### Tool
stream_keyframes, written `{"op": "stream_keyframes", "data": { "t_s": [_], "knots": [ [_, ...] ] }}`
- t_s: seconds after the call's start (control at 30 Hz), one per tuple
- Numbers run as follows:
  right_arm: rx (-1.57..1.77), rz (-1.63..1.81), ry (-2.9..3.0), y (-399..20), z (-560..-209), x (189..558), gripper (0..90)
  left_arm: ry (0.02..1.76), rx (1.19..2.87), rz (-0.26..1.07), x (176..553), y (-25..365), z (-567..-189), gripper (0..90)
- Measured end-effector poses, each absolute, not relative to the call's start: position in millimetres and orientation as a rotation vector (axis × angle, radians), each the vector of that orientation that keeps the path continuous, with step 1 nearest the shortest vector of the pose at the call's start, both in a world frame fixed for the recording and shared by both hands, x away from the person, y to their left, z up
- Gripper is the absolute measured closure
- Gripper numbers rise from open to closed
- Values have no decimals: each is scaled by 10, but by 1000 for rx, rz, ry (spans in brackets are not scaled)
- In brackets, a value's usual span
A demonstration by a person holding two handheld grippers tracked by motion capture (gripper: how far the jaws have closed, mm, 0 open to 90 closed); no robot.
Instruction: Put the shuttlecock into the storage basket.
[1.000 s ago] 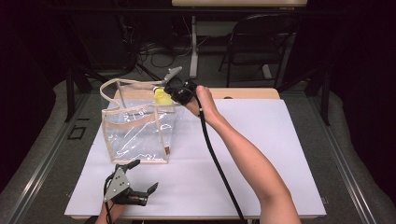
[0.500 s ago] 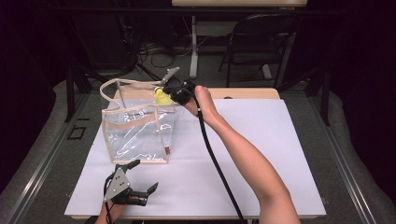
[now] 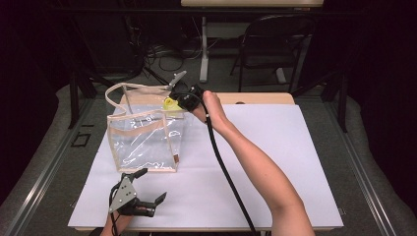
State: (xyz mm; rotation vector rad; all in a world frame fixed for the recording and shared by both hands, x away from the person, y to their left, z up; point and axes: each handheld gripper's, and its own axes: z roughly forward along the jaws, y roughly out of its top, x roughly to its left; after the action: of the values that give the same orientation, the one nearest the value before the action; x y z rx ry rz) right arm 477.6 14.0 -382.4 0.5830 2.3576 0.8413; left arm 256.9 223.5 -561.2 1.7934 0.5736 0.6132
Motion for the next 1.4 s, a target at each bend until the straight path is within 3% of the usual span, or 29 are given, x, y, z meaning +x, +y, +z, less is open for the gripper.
{"op": "stream_keyframes", "data": {
  "t_s": [0.2,0.33,0.73,0.87,1.4],
  "knots": [
    [582,890,2346,126,-3792,4758,807,572,1797,609,2569,2239,-5610,0],
    [591,924,2344,94,-3744,4734,707,572,1797,609,2569,2238,-5610,0],
    [706,1094,2362,-181,-3599,4729,260,575,1795,613,2573,2236,-5612,0],
    [725,1129,2364,-292,-3571,4716,153,578,1792,614,2575,2231,-5612,0],
    [755,1209,2356,-575,-3567,4610,17,590,1794,617,2591,2225,-5615,0]
  ]
}}
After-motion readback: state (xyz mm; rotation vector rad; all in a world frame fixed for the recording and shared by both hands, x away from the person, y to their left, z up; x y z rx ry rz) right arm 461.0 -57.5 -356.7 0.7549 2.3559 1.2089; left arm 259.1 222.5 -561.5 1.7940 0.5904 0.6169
